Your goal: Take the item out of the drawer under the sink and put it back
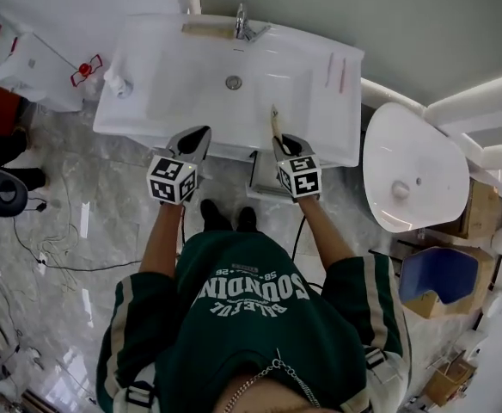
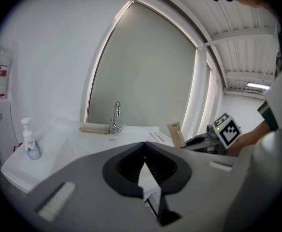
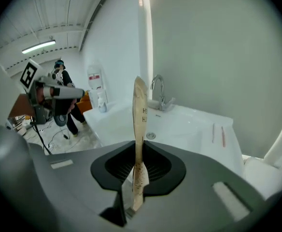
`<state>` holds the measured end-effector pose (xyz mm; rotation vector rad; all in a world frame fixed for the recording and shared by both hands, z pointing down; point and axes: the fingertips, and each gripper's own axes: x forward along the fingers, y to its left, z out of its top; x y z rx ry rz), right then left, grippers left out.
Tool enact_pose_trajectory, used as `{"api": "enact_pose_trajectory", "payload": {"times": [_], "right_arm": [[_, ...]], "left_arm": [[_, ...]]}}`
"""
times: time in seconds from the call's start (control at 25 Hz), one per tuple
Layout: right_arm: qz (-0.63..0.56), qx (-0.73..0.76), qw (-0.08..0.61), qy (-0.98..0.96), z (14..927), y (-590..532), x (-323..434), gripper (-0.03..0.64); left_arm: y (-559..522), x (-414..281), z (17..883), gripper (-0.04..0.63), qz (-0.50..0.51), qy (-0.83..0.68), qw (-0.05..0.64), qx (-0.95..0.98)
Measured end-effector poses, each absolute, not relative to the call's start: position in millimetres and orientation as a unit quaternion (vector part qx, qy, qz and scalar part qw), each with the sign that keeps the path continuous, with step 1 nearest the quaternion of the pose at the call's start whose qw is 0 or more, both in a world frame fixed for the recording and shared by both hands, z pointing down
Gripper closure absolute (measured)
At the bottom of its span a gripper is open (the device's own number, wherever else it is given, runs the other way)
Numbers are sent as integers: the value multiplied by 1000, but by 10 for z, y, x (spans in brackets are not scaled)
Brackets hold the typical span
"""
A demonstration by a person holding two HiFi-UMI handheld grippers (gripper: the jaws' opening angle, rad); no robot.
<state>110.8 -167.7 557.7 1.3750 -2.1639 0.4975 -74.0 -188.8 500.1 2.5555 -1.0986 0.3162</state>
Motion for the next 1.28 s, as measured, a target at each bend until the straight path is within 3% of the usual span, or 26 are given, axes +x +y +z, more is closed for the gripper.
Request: {"api": "enact_pose_trajectory", "payload": {"times": [0.56, 1.28], "right_arm": [[92, 548, 90, -826, 3812, -2197, 1049, 572], [100, 540, 84, -831, 3865, -2249, 1055, 572]], "left_arm": [[-2367, -950, 4241, 546, 80, -407, 94, 905], [-2399, -878, 4236, 546, 81, -406, 94, 906]]}}
